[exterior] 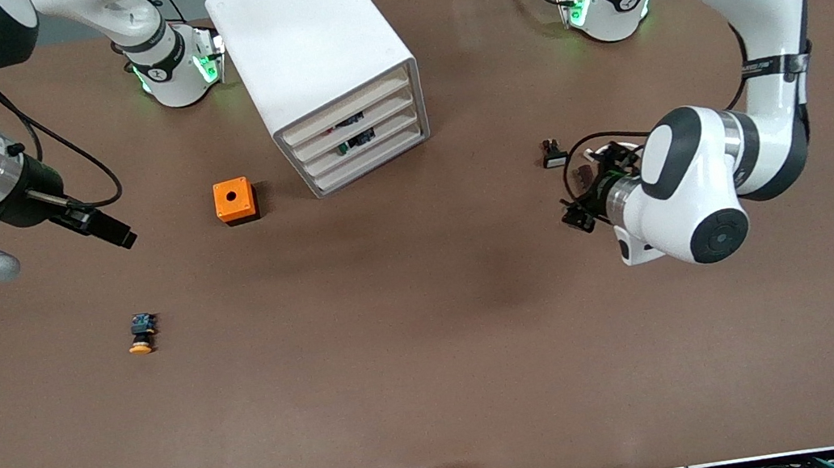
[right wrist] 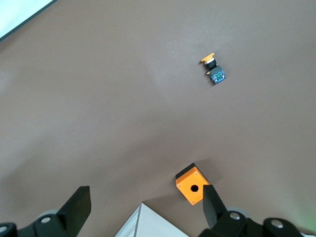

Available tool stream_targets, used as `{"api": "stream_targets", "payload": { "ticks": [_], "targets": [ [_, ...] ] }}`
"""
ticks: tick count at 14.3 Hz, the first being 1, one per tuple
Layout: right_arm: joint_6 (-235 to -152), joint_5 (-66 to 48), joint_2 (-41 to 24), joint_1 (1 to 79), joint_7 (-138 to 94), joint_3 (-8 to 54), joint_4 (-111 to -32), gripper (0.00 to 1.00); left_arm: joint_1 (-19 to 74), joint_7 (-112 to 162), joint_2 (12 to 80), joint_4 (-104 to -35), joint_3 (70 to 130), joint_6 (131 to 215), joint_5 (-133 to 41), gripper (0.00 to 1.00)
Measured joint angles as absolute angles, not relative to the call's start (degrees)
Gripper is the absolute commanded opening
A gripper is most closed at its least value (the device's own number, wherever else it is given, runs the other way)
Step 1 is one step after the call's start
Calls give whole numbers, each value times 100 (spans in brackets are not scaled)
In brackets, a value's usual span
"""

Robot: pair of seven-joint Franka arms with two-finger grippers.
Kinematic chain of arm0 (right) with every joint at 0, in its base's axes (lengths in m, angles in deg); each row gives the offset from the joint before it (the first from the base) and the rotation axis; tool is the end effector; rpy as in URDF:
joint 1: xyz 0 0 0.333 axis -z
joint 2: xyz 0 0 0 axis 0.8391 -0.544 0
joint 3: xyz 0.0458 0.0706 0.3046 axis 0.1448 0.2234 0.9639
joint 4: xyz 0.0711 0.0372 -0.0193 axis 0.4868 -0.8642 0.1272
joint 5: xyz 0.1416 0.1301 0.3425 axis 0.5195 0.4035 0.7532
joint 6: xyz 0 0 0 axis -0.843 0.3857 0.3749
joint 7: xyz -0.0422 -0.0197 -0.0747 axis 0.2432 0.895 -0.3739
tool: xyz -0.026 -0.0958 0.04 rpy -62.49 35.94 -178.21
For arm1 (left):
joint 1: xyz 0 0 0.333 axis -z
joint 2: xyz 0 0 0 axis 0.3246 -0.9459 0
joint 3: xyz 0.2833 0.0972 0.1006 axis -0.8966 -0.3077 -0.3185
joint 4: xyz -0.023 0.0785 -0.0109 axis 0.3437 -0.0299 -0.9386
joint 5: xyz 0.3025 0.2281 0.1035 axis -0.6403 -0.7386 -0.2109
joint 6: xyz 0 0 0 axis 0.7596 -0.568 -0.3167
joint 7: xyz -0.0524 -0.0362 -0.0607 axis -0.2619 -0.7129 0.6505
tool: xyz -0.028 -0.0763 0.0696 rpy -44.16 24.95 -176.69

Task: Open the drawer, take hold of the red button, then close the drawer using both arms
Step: 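Reach the left gripper toward the cabinet drawer while the right gripper advances, then grasp the drawer front with the left gripper and pull it open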

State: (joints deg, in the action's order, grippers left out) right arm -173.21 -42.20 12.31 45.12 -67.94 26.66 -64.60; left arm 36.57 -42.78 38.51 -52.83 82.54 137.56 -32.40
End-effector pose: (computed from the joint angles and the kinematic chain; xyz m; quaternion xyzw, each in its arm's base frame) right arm 0.5679 0.1075 0.5888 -0.9625 0.2696 0.0102 0.0297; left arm 0.5942 -0.2422 0.3332 -0.8134 -0.4666 0.3397 0.0724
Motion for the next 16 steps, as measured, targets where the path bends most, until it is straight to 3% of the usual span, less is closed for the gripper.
{"api": "stream_targets", "payload": {
  "ticks": [8, 16],
  "targets": [
    [-17338, -4207, 1200, 4288, -7259, 2668, -6460, 100, 4048, -7234, 3259, -5143, 8284, 13738, -1079, 100],
    [-17415, -4199, 1169, 4059, -7789, 2670, -6499, 100, 4390, -8567, 2704, -5101, 8870, 13732, -477, 100]
  ]
}}
